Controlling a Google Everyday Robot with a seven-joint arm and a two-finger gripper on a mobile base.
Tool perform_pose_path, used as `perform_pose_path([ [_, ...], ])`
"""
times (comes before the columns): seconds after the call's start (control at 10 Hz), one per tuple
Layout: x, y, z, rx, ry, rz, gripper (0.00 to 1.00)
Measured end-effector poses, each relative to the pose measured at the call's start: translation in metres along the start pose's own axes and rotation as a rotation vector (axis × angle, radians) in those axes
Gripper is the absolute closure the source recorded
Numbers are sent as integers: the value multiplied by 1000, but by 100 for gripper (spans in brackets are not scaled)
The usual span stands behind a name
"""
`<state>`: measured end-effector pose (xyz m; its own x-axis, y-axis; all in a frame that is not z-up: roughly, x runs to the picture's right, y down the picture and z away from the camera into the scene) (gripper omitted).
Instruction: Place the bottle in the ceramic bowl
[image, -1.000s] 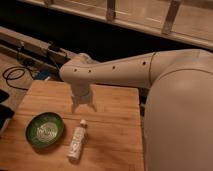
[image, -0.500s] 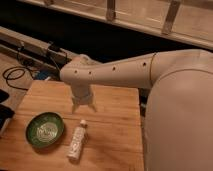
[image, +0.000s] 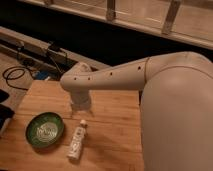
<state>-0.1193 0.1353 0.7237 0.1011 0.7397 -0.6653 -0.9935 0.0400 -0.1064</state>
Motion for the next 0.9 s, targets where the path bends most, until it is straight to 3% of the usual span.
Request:
perform_pose_path([
  [0.4,2,13,22,-28,44,-21,35],
  [0.9,7,14,52,-20,128,-11,35],
])
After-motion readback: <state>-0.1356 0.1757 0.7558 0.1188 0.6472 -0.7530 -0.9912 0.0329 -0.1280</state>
